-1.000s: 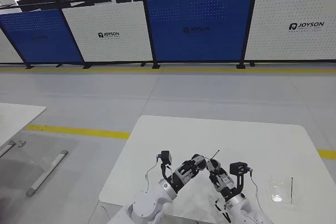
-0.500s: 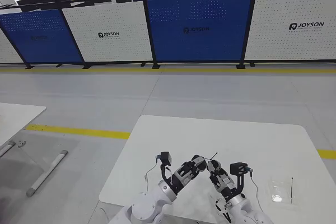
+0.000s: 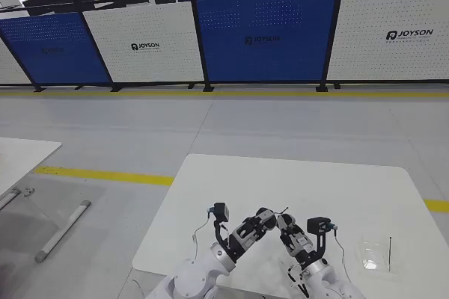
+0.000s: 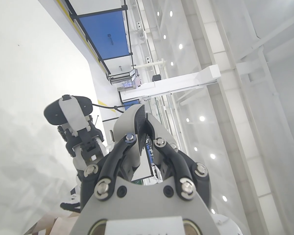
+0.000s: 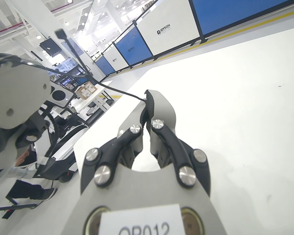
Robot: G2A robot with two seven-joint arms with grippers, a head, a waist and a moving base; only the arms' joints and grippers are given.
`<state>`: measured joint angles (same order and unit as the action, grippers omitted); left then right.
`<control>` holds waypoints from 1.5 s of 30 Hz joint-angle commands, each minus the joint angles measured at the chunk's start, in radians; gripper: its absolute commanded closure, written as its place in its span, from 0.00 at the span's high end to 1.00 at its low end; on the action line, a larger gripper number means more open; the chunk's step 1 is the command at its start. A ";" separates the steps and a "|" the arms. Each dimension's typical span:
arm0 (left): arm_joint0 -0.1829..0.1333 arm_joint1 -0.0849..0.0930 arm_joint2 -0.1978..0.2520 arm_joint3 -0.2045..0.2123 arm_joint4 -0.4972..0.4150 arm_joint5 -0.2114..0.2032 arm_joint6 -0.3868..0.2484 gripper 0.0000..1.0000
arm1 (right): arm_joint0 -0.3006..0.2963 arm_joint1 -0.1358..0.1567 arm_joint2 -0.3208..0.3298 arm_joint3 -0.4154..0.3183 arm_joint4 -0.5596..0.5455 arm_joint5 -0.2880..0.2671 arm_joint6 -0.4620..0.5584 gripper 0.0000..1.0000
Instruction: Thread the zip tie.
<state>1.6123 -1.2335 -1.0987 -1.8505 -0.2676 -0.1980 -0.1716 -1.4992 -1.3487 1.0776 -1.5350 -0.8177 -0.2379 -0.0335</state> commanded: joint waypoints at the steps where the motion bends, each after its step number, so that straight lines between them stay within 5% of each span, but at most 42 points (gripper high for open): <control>1: 0.011 0.001 0.002 -0.011 0.014 -0.010 0.004 0.00 | 0.000 0.000 0.000 0.000 0.000 0.000 0.000 0.00; 10: 0.043 0.007 -0.003 -0.046 0.039 -0.034 0.001 0.00 | 0.000 0.000 -0.003 -0.001 -0.004 -0.004 0.000 0.00; 31: 0.067 0.013 0.005 -0.081 0.076 -0.046 0.008 0.00 | 0.000 0.001 -0.006 0.000 -0.013 -0.007 -0.004 0.00; 32: 0.065 0.013 0.005 -0.078 0.073 -0.041 0.012 0.00 | 0.000 0.001 -0.007 -0.001 -0.013 -0.010 -0.005 0.03; 33: 0.062 0.012 0.006 -0.077 0.070 -0.036 0.016 0.00 | -0.001 0.002 -0.006 -0.003 -0.014 -0.013 -0.007 0.22; 39: 0.046 0.007 0.005 -0.066 0.031 -0.019 0.068 0.00 | -0.014 0.005 0.004 -0.015 -0.015 -0.032 -0.031 0.85; 42: 0.038 0.004 0.004 -0.064 -0.014 -0.026 0.089 0.00 | -0.022 0.006 0.010 -0.020 -0.014 -0.047 -0.043 0.97; 45: 0.035 0.002 0.004 -0.061 -0.025 -0.036 0.098 0.00 | -0.027 0.008 0.015 -0.022 -0.010 -0.058 -0.052 0.97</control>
<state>1.6475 -1.2310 -1.0951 -1.9122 -0.2926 -0.2321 -0.0762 -1.5248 -1.3411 1.0912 -1.5566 -0.8292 -0.2940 -0.0832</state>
